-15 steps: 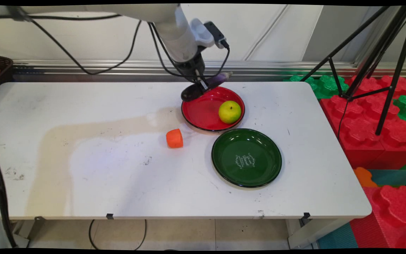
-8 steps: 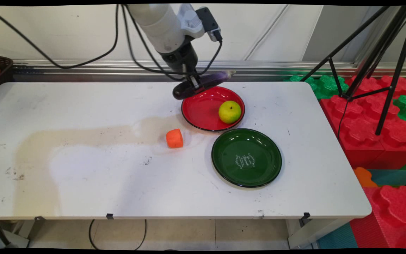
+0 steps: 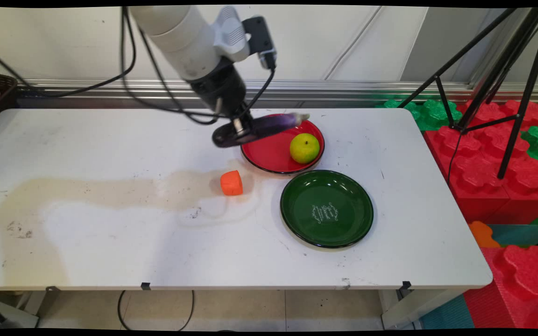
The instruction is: Place the picked object on the table
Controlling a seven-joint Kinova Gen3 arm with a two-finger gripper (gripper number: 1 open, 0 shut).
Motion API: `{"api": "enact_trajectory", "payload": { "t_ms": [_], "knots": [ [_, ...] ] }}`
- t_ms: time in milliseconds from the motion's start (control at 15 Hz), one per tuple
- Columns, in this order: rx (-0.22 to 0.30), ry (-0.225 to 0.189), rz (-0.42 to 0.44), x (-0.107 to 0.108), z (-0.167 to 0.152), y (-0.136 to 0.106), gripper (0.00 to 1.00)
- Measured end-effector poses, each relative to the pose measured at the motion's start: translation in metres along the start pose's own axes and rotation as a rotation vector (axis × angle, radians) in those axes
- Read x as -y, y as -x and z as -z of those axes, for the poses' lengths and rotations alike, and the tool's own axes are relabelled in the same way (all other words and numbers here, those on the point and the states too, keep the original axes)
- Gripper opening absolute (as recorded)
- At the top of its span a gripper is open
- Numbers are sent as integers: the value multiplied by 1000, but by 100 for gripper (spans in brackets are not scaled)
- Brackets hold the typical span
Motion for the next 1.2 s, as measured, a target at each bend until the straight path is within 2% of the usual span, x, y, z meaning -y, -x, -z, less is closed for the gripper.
{"api": "enact_trajectory", "payload": {
  "t_ms": [600, 800, 1200],
  "knots": [
    [58, 109, -170, -51, 17, 41, 0],
    [89, 134, -224, -62, 9, 56, 0],
    [145, 154, -285, -70, -20, 77, 0]
  ]
}}
